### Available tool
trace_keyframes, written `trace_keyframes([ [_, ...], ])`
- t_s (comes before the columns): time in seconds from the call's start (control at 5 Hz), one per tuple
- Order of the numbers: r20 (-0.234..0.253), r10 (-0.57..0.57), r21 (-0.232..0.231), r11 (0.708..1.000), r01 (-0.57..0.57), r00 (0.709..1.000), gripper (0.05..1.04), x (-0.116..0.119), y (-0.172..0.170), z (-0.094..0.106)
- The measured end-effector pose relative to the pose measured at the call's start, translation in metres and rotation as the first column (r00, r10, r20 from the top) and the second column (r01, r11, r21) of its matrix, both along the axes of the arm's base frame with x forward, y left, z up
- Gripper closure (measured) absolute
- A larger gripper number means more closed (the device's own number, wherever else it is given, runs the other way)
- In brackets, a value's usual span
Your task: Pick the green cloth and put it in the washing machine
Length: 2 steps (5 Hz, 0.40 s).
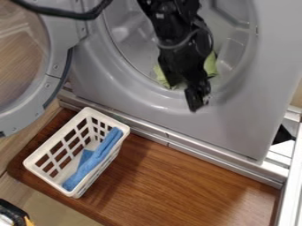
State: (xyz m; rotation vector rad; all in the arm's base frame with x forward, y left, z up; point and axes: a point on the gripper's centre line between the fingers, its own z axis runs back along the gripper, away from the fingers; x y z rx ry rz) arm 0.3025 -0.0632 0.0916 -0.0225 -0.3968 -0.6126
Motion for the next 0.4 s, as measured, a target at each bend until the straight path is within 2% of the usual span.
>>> trace_keyframes([
  [0.2, -0.052, 0.019, 0.063, 0.998, -0.016, 0.998, 0.083, -0.024, 0.0, -0.006],
  [0.4, -0.088, 0.008, 0.182, 0.983, 0.008, 0.996, 0.083, -0.039, -0.003, -0.006],
])
